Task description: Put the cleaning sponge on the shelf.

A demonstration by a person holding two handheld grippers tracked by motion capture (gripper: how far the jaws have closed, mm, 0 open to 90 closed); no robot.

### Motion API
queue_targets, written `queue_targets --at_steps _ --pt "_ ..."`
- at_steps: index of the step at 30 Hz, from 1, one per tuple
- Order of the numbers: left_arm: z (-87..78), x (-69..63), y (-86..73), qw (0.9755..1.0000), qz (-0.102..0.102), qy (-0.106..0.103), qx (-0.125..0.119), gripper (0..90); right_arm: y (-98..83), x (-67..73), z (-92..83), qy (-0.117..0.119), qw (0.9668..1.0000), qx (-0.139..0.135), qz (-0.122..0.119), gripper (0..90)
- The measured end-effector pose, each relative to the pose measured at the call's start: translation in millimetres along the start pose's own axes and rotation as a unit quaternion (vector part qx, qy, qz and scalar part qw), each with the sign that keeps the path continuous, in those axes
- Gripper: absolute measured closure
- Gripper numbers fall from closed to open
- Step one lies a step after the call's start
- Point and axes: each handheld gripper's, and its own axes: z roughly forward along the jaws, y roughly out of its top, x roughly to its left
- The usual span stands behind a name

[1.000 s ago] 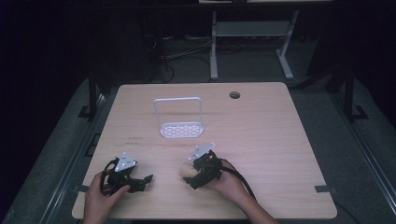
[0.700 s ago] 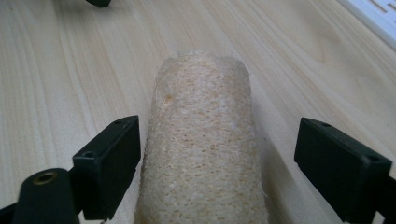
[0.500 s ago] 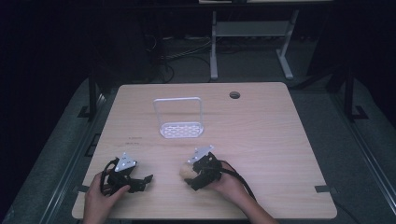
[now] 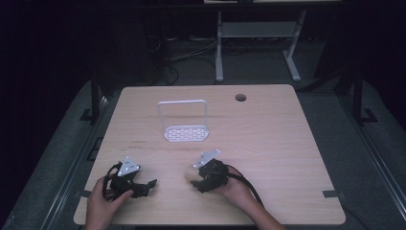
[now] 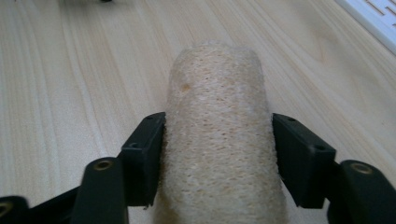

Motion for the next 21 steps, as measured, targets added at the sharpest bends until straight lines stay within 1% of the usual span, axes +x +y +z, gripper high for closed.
queue_targets --at_steps 3,16,21 --pt "0.0 0.1 0.0 1.0 0.001 0.0 0.0 12.9 -0.3 -0.3 -0.6 0.0 1.0 -0.002 -0.002 40.4" --pt "0.1 0.0 0.0 1.0 0.0 0.0 0.0 12.9 0.0 -1.1 -4.3 -0.006 1.0 -0.005 -0.002 40.8" --pt "0.1 0.0 0.0 1.0 0.0 0.0 0.0 12.9 0.1 -3.2 -7.9 -0.01 0.9999 -0.011 0.006 40.9"
